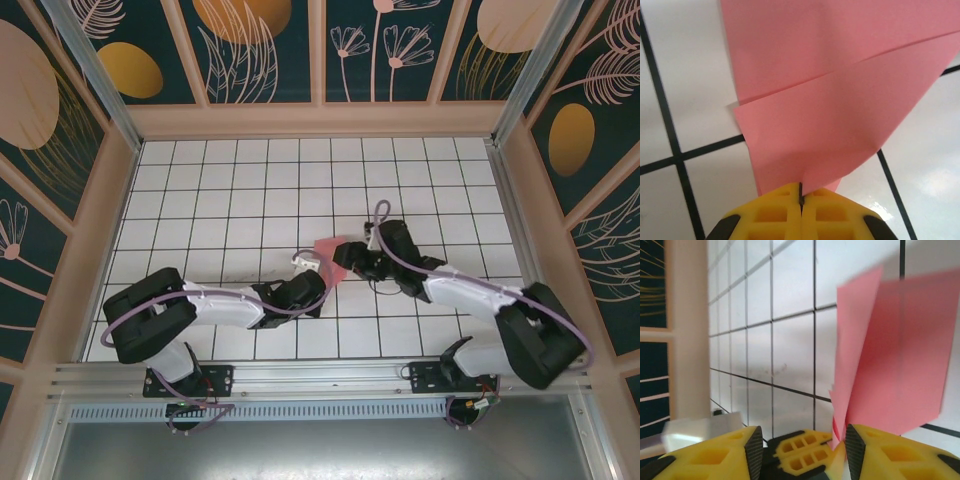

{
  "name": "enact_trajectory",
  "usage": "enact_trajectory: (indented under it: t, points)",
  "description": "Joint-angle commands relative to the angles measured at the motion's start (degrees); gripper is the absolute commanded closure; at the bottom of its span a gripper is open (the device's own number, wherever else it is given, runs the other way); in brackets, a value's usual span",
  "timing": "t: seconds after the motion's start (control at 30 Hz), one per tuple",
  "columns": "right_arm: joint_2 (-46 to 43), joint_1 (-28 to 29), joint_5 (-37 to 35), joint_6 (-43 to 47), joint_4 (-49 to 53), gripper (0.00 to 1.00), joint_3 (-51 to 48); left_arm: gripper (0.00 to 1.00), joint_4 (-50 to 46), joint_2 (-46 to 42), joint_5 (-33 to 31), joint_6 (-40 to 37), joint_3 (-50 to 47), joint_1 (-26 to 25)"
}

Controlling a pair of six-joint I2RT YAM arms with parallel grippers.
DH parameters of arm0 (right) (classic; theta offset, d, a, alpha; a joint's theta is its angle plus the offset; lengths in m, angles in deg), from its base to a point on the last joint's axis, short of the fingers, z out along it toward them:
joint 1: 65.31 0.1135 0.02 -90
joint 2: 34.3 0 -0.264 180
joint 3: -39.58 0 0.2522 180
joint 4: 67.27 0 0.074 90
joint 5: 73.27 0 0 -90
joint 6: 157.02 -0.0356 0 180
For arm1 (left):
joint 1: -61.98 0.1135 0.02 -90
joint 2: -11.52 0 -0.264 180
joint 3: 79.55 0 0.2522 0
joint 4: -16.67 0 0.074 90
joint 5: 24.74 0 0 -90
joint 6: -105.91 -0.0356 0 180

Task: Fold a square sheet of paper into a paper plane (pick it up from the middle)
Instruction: Fourth fold the wing at the center of the table.

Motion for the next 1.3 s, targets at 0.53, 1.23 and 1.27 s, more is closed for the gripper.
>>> enact_trajectory:
  t: [0.53,1.23,1.27]
  points:
    - [-0.31,-0.31,8.13,9.68,-4.86,0.65,-3.34,0.96,15.44,-3.55,21.71,-0.12,-8.53,7.94]
    - [18.53,6.37,-10.89,1.27,18.33,0.63,16.41,0.93,8.14,-2.32,19.04,-3.65,-4.42,7.94]
    - [18.58,6.50,-12.06,1.45,19.43,0.66,16.83,0.93,7.79,-2.22,18.84,-3.66,-4.24,7.94]
